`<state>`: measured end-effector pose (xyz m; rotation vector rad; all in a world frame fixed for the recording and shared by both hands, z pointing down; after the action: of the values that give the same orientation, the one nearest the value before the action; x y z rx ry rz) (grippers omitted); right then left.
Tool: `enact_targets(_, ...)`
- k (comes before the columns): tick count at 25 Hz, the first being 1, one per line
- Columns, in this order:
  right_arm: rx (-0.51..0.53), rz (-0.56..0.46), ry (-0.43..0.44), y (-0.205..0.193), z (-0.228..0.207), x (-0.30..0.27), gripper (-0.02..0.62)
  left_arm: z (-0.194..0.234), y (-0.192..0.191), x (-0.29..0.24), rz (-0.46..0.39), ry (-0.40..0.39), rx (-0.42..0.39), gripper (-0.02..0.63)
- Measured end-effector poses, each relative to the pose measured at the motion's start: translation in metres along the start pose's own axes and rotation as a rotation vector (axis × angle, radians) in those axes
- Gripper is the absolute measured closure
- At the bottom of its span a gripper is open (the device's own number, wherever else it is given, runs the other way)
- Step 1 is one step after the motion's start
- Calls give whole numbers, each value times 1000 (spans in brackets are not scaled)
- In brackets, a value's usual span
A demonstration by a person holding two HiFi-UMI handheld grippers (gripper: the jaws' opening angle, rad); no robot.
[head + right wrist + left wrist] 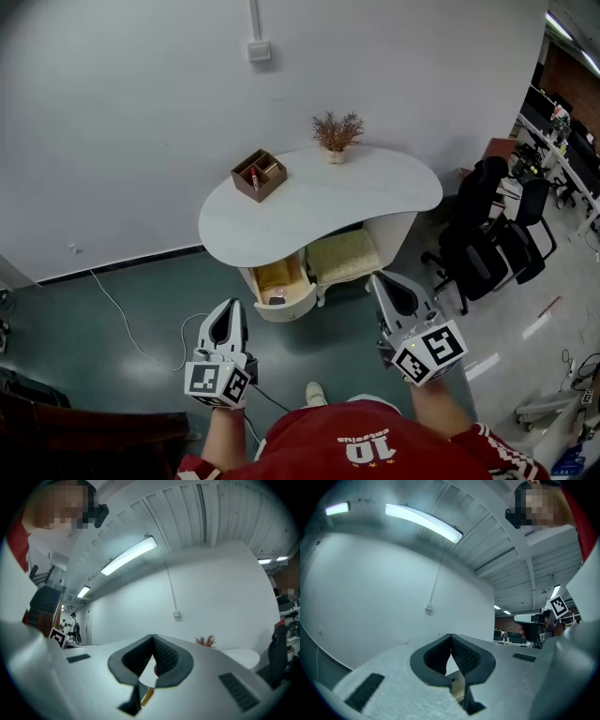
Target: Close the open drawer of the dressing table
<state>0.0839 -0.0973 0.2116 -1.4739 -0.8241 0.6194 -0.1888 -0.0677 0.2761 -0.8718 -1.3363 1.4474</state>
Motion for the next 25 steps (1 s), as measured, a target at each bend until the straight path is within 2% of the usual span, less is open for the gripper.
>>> enact_targets(6,-26,30,41,-8,-22,-25,591,0,0,-18,-18,21,-22,603)
enact_targets(8,-18,33,62,-6,-27,-32,591,-5,-3,-24,-5,14,-43,522)
enact_targets(14,-22,54,98,-12,-41,-44,591,-11,-40,-42,87,8,-86,392)
enact_targets(19,-31,92,117,-30,-41,-58,591,-10,-96,-57,224,-37,-147,385)
enact_targets(25,-38,176,104,-75,-30,-71,591,5,-174,-52,341,-44,-117,385)
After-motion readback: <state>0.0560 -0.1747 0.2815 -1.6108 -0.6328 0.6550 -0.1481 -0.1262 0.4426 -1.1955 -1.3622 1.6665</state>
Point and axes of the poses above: the fingertips, and each gripper's own axes: x backward along the fingers, z to its left, y out of its top, the point moved 2 cm from there along x, backward along the fingers, and after that the axes turned 2 degrees about -y, right-handed, at the moved point
